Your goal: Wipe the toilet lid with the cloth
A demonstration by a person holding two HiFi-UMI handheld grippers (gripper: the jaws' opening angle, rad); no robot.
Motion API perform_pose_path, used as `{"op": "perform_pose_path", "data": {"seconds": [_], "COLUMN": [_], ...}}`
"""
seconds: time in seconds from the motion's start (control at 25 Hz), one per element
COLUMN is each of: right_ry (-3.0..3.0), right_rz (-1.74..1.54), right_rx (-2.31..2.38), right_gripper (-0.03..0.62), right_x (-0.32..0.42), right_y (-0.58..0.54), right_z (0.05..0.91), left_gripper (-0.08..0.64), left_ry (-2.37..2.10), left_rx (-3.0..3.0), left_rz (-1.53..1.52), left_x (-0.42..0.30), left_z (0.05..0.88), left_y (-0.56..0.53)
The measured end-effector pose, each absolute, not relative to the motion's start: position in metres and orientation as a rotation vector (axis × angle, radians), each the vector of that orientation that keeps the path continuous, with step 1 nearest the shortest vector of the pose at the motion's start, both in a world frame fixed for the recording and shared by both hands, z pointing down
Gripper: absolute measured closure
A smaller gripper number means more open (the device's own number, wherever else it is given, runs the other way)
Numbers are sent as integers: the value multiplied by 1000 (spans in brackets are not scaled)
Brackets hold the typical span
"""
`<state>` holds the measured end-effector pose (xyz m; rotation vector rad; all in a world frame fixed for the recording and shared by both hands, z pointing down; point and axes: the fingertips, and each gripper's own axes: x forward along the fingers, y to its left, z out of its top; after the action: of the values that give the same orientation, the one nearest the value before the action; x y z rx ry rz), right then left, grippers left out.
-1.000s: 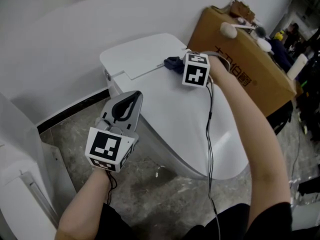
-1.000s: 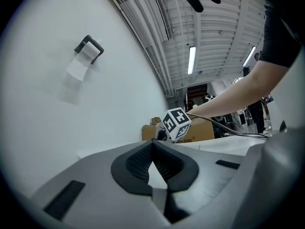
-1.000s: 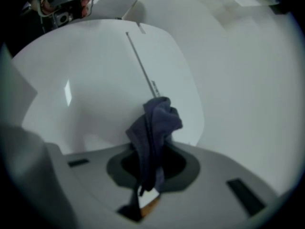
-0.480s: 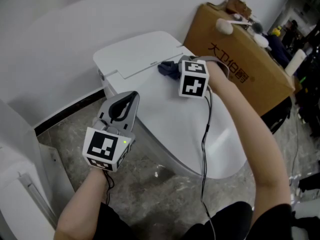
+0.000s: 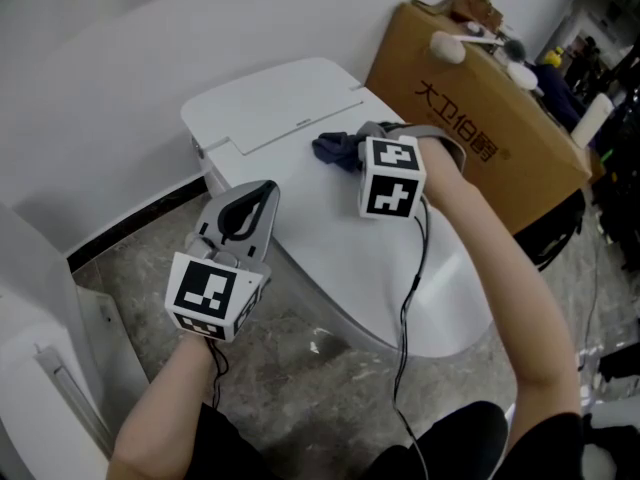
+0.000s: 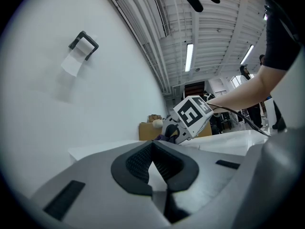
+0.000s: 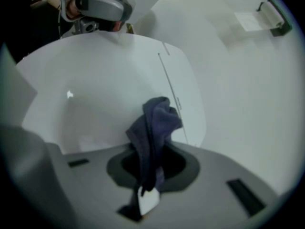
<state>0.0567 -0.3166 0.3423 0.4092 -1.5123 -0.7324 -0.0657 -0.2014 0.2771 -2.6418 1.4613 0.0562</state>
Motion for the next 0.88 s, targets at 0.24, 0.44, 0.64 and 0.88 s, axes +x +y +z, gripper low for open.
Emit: {"op": "perform_pose_path", "data": {"seconds": [0.24, 0.44, 0.64, 0.88], "right_ry": [-1515, -1522, -1527, -1522], "right_rz": [-747, -753, -758, -764], "right_rx": [427, 429, 438, 431], "right_gripper": [526, 526, 526, 526], "right_x": [59, 60, 63, 64], "right_y": [-294, -275, -258, -239], "right_z": [342, 342, 342, 342], "left_gripper": [549, 549, 549, 549], "left_ry": [1455, 1458, 1452, 1453], "left_rx": [-2643, -2643, -2642, -2641], "left_rz": [42, 42, 37, 32], "left_x": [-63, -63, -62, -62], "left_z": [279, 280, 279, 279], "left_y": [-202, -201, -200, -199]}}
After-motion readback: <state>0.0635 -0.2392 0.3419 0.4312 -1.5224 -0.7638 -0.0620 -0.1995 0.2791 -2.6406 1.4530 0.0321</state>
